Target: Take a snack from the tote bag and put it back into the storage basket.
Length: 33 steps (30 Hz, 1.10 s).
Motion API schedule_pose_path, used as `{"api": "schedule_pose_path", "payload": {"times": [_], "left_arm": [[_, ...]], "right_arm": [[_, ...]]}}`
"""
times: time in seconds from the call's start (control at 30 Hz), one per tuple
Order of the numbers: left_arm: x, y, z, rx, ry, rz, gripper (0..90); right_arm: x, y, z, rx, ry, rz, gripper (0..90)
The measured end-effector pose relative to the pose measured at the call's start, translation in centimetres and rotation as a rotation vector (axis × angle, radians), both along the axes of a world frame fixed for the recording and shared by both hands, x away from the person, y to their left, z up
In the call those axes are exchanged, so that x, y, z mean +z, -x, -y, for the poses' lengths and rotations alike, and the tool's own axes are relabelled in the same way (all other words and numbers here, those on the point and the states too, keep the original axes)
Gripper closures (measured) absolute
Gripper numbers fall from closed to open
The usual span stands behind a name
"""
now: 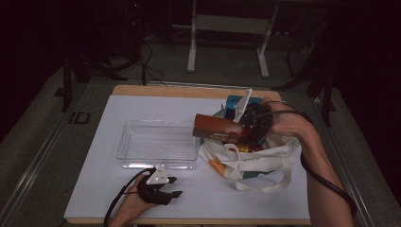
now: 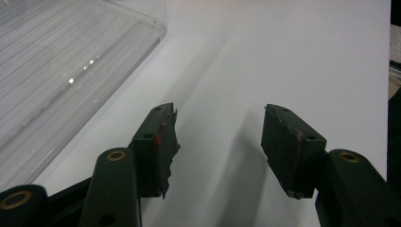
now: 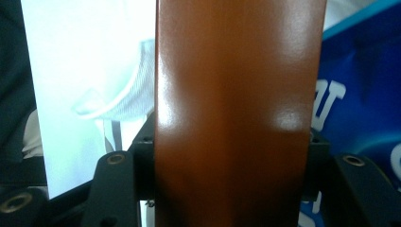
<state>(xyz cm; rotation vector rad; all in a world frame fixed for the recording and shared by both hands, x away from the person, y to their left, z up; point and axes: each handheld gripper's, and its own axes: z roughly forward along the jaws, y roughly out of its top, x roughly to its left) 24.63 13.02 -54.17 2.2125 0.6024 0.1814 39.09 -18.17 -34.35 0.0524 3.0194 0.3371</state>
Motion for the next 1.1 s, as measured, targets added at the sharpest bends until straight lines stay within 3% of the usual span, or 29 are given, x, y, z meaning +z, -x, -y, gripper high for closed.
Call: {"api": "schedule_pose_path", "payload": {"times": [0.53,1.1], "left_arm": [[0.0,0.2,0.1,0.000,-0.011,0.020,45.7],[-0.1,0.5,0.3,-0.002,-0.027,0.049,46.4]], "right_arm": [[1.1,0.4,-3.6,0.058,-0.004,0.020,43.5],[1.1,0.4,-8.5,0.115,-0.024,-0.002,43.6]]}}
